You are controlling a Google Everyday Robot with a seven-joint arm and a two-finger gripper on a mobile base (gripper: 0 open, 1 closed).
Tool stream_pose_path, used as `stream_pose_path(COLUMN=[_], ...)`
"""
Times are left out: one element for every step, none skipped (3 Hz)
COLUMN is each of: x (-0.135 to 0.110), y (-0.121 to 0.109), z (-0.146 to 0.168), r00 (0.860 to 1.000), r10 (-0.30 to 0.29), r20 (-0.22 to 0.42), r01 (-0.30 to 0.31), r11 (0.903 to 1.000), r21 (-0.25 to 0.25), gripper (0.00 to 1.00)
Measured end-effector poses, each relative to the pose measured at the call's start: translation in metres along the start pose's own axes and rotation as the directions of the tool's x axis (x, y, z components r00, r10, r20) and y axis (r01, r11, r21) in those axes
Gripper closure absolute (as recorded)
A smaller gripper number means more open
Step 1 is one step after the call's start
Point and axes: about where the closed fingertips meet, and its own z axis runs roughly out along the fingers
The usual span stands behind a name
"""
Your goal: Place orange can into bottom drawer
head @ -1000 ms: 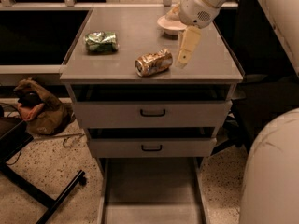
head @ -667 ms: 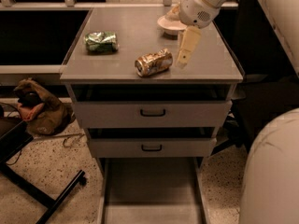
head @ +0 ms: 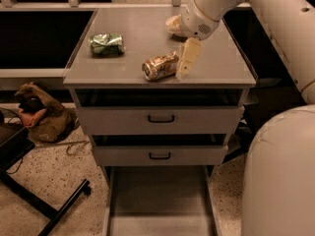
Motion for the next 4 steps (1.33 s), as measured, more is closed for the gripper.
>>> stream_pose_path(x=[0.000, 0.001, -0.002, 0.001], y=[0.000, -0.004, -0.010, -0.013], z=[0.000, 0.013, 0.031, 0.045], r00=[1.000, 1.000, 0.999, 0.999], r10=[0.000, 0.000, -0.013, -0.011], r20=[0.000, 0.015, 0.034, 0.048], r01=[0.000, 0.001, 0.014, 0.014], r11=[1.0000, 0.9999, 0.9991, 0.9981], r21=[0.000, -0.017, -0.039, -0.059], gripper=[0.00, 0.00, 0.00, 0.00])
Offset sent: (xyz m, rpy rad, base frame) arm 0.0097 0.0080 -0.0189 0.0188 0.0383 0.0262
